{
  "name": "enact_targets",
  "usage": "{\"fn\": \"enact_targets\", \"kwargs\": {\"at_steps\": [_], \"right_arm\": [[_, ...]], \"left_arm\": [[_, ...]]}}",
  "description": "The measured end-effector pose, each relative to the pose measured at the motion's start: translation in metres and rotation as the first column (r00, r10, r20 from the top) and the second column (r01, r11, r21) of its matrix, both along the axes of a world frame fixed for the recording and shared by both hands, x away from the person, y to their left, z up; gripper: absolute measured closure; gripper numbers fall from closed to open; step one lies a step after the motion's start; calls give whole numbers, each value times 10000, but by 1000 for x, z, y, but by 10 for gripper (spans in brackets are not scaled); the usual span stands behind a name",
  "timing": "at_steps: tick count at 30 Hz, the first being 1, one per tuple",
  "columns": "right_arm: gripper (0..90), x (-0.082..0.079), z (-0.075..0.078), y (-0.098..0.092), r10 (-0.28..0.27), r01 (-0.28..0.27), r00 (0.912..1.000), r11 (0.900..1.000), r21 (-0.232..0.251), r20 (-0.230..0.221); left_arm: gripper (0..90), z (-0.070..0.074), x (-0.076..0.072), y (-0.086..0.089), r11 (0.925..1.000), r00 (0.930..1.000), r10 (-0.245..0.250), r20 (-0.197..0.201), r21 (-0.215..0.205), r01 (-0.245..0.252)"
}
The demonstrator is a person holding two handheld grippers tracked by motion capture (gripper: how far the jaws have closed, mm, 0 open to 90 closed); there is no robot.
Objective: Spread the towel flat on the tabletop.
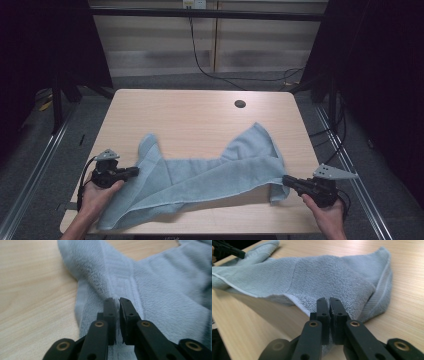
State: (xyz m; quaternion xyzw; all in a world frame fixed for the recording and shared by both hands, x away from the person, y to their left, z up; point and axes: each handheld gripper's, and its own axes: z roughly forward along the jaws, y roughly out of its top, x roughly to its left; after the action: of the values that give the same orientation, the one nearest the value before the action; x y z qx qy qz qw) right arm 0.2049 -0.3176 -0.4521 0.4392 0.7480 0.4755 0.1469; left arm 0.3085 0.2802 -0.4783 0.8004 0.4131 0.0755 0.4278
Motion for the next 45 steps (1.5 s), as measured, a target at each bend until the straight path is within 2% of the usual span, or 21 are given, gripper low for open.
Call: {"fn": "enact_targets", "kwargs": {"at_steps": [3,9,12,15,16,17,18,20,22,23,24,25,27,28,34,36,38,40,42,43,45], "right_arm": [[735,7,7,4,138,-141,9998,9998,157,160],[686,49,14,25,275,-279,9994,9994,206,212],[646,76,7,36,13,-12,10000,10000,-81,57],[622,94,-2,45,-145,142,9997,9998,-158,-219],[611,97,-5,48,-173,163,9994,9994,-319,-315],[613,99,-8,50,-129,112,9989,9992,-384,-455],[618,99,-10,52,-61,36,9986,9989,-465,-532],[627,96,-14,55,104,-143,9977,9982,-575,-669],[637,86,-17,58,438,-486,9951,9974,-527,-883],[647,81,-18,60,542,-597,9938,9967,-551,-969],[647,81,-18,60,542,-597,9938,9967,-551,-969],[673,76,-19,62,678,-738,9929,9956,-579,-980],[709,61,-25,71,1169,-1270,9866,9881,-865,-1135],[709,61,-25,71,1169,-1270,9866,9881,-865,-1135],[818,46,-35,89,1956,-2166,9677,9679,-1273,-1588],[819,45,-35,87,1894,-2143,9678,9655,-1478,-1655],[819,47,-34,82,1554,-1820,9756,9676,-1749,-1553],[819,55,-35,71,798,-1150,9842,9669,-2279,-1582],[820,59,-35,67,567,-945,9851,9673,-2352,-1624],[819,65,-33,59,-82,-300,9889,9670,-2530,-1486],[818,69,-31,54,-339,-30,9900,9652,-2614,-1368]], "left_arm": [[761,10,0,-8,9980,9979,-470,442,-401,488],[679,8,24,-62,9861,9851,-1644,511,342,1628],[652,3,33,-92,9684,9706,-2369,430,904,2323],[646,-8,39,-111,9513,9561,-2924,174,1072,2890],[648,-13,39,-115,9464,9548,-2973,31,1331,2942],[663,-17,38,-118,9352,9510,-3089,-135,1779,3063],[679,-19,36,-118,9321,9488,-3152,193,1940,3057],[705,-17,34,-114,9278,9515,-3063,286,2326,2916],[735,-17,34,-108,9301,9588,-2800,485,2611,2584],[759,-17,33,-104,9388,9666,-2515,483,2549,2316],[759,-17,34,-99,9391,9702,-2363,529,2687,2140],[791,-18,35,-94,9475,9760,-2108,554,2570,1901],[856,-17,36,-83,9517,9827,-1797,455,2608,1619],[856,-17,36,-78,9581,9865,-1584,413,2481,1434],[872,-18,43,-56,9752,9991,-377,179,2188,329],[872,-17,45,-47,9764,9999,80,75,2156,-95],[872,-16,46,-38,9748,9991,427,-86,2195,-397],[871,-16,45,-32,9734,9970,760,-123,2177,-715],[870,-15,43,-27,9762,9961,846,-262,2024,-776],[867,-15,43,-25,9787,9955,866,-376,1899,-780],[865,-15,43,-23,9827,9946,852,-591,1694,-741]]}}
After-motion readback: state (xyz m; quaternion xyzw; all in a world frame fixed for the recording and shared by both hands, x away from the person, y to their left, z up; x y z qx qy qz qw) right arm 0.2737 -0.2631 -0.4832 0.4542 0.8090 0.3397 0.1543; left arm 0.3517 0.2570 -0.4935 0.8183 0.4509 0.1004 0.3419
